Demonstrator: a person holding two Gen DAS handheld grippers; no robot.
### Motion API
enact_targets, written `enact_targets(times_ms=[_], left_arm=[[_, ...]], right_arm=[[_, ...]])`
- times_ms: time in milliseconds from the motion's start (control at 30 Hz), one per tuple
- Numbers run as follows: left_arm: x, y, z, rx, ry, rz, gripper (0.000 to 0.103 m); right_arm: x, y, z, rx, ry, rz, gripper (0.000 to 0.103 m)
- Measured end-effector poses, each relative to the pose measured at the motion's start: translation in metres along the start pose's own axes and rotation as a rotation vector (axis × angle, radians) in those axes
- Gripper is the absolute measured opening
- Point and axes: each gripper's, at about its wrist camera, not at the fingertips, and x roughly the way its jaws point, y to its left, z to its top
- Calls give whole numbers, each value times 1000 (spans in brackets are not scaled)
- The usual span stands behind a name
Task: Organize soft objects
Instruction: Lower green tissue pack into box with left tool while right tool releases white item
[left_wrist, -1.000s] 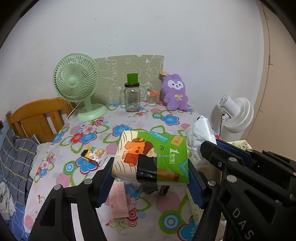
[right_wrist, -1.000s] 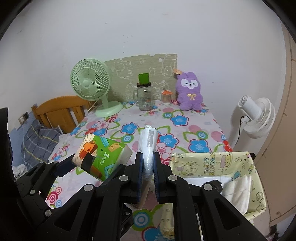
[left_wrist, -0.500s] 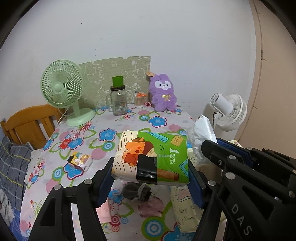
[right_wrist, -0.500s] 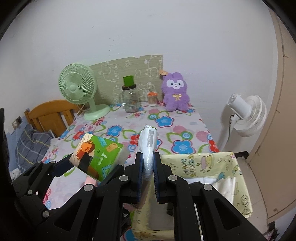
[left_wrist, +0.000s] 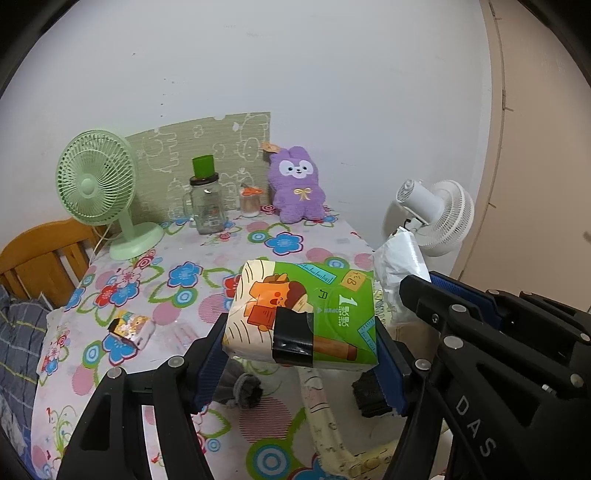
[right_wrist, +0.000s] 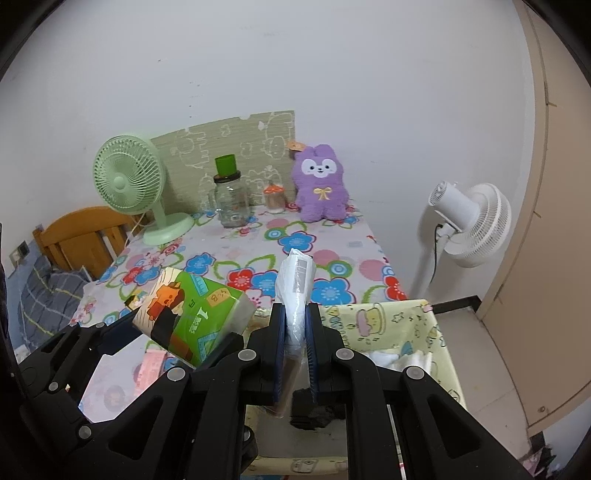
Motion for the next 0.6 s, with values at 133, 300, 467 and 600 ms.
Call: enact_targets(times_ms=[133,300,467,600], left_arm=[[6,-9,0,12,8,-17,72],[13,-21,0,26,21,-43,72],[19,-33,-1,42,33,-65,72],[26,-41,-2,53,48,-81,72]], right_arm=[[2,-9,-2,13,4,-16,14],[5,-23,-5,31,13,-41,14],[8,-36,-7,50,25,-66,14],[12,-44,-10,63,37,-81,14]])
